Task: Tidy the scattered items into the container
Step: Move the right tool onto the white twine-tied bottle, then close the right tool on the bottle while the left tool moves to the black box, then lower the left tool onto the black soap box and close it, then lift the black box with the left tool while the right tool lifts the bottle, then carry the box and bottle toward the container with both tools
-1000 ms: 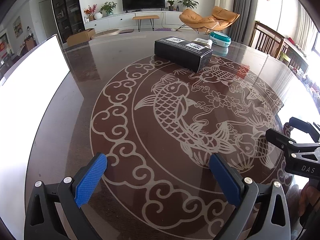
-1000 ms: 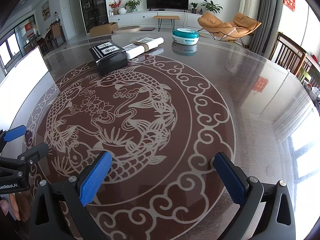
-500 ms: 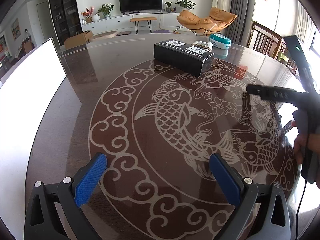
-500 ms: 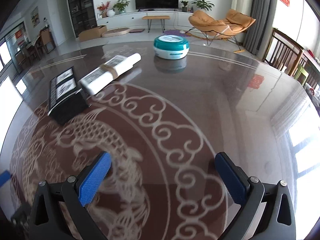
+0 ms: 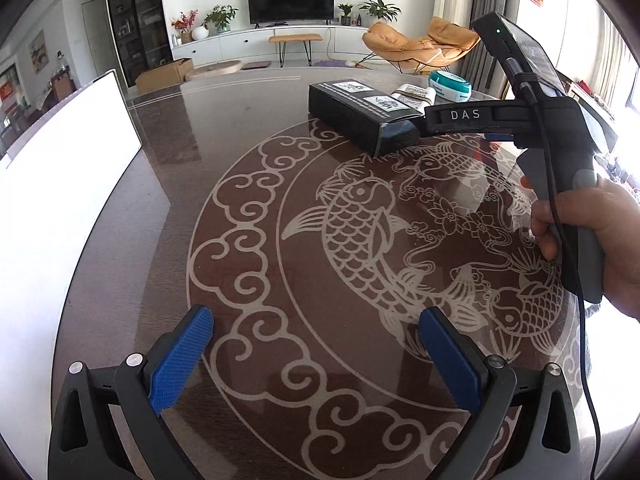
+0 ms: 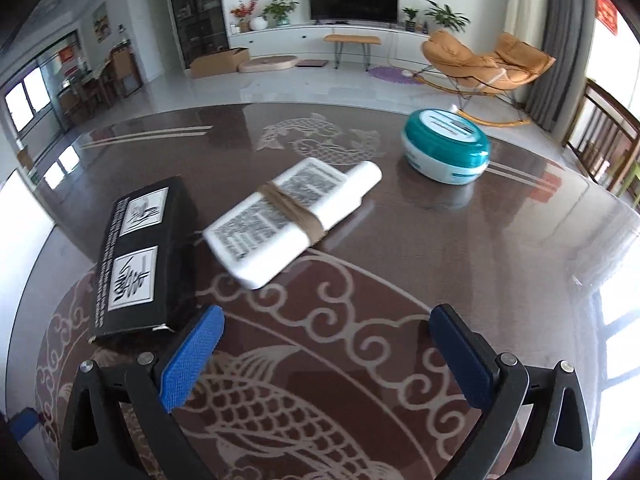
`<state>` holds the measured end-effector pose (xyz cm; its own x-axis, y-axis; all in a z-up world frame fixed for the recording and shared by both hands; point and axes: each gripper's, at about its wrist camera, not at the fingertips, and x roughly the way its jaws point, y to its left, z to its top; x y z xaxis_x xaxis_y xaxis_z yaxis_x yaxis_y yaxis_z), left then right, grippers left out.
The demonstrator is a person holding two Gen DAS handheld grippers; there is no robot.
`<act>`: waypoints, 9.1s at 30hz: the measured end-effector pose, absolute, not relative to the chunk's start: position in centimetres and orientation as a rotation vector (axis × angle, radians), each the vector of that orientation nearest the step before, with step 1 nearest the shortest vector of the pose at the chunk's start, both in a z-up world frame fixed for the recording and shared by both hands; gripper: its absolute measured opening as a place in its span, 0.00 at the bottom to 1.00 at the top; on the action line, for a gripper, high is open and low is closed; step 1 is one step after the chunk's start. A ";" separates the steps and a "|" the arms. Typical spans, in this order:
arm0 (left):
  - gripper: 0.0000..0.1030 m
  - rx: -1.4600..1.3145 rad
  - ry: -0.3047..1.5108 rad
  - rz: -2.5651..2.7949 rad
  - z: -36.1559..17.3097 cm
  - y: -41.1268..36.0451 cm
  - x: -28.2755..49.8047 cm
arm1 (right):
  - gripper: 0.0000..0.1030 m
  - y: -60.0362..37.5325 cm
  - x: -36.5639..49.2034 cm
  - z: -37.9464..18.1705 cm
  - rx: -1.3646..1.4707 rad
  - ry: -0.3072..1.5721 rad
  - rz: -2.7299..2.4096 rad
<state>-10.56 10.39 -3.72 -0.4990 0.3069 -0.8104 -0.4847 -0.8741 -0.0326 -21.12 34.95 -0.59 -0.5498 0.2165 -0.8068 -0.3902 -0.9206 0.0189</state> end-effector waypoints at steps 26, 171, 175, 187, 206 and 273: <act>1.00 -1.214 0.286 2.347 -3.7 10.4 -10.6 | 0.99 34.1 -29.4 -1.9 -1.242 0.295 2.363; 0.57 -1.089 0.355 2.220 -2.6 9.1 -10.0 | 0.94 28.6 -11.7 -4.6 -1.105 0.425 2.155; 0.57 -1.089 0.356 2.221 -2.5 9.1 -10.0 | 0.57 28.4 -10.7 -4.1 -1.037 0.424 2.145; 0.57 -1.090 0.356 2.220 -2.5 9.1 -10.0 | 0.50 25.1 -6.8 -4.2 -1.055 0.393 2.188; 0.57 -1.073 0.382 2.185 -2.5 7.5 -7.5 | 0.50 18.3 1.9 -4.5 -1.094 0.353 2.262; 1.00 -1.307 0.595 1.917 0.0 8.5 -1.6 | 1.00 19.8 -1.1 -6.4 -1.860 0.374 2.040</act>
<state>-1.62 8.52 -0.05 -0.2175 0.3084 -0.9260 -0.7786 -0.6270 -0.0260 -1.09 19.83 -6.39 -0.0742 0.0816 -0.9939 -0.4286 -0.9025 -0.0421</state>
